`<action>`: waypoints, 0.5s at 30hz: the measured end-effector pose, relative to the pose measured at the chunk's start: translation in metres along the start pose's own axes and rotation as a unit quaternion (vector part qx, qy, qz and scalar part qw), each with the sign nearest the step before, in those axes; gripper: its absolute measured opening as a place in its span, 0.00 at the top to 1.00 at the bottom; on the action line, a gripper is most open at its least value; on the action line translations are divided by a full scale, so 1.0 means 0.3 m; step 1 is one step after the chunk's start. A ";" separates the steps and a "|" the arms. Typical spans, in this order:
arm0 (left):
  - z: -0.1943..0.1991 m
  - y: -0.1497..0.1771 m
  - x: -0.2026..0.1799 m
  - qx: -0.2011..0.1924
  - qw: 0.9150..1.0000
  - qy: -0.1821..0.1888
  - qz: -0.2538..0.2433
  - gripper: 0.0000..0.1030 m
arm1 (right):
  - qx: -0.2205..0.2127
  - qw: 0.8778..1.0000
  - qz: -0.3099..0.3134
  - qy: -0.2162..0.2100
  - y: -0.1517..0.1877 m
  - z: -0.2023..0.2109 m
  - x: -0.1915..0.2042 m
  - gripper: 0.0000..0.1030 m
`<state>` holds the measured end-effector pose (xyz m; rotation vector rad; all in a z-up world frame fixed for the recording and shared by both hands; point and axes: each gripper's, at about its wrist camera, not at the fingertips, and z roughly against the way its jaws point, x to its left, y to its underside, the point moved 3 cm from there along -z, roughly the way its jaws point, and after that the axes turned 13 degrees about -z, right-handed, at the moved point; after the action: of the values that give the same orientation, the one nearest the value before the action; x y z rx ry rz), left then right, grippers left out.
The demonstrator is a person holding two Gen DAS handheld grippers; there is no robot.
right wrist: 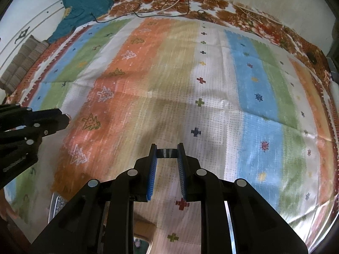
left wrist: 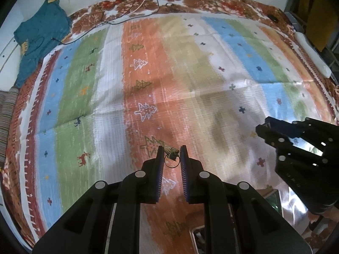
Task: Organize jewelry
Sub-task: 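Carry the gold charm in the left gripper to the tin while the right carries the silver ring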
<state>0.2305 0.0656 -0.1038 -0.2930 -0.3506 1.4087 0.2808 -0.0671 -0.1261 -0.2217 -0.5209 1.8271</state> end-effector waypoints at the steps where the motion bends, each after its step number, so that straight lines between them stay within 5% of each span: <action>1: 0.011 0.002 -0.006 -0.003 1.000 0.001 -0.001 0.86 | 0.000 1.000 -0.001 0.000 0.005 0.005 -0.002 0.81; 15: 0.143 0.068 -0.108 -0.039 0.999 0.010 -0.020 0.86 | -0.020 1.000 0.007 -0.005 0.083 0.111 0.018 0.81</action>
<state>0.1905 0.0360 -0.0751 -0.3614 -0.3944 1.3540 0.2442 -0.0757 -0.1076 -0.2453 -0.5651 1.8340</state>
